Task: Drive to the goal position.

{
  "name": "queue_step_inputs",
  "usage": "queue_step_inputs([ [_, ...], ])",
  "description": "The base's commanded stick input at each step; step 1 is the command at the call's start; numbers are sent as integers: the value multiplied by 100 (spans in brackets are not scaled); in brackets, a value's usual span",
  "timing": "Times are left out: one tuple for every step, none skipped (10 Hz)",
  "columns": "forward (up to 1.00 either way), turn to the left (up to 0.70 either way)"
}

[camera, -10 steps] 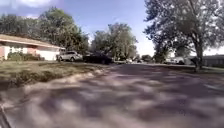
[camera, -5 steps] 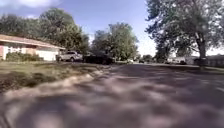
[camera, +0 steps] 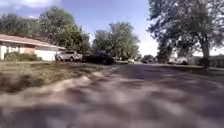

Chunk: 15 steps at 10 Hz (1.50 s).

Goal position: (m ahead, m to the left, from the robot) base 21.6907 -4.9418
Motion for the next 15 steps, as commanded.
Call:
queue_step_inputs([
  [100, -25],
  [100, 0],
  [100, 0],
  [100, 0],
  [100, 0],
  [100, 0],
  [100, 0],
  [100, 0],
  [100, 0],
  [100, 0],
  [100, 0],
  [100, 0],
  [100, 0],
  [100, 0],
  [100, 0],
])
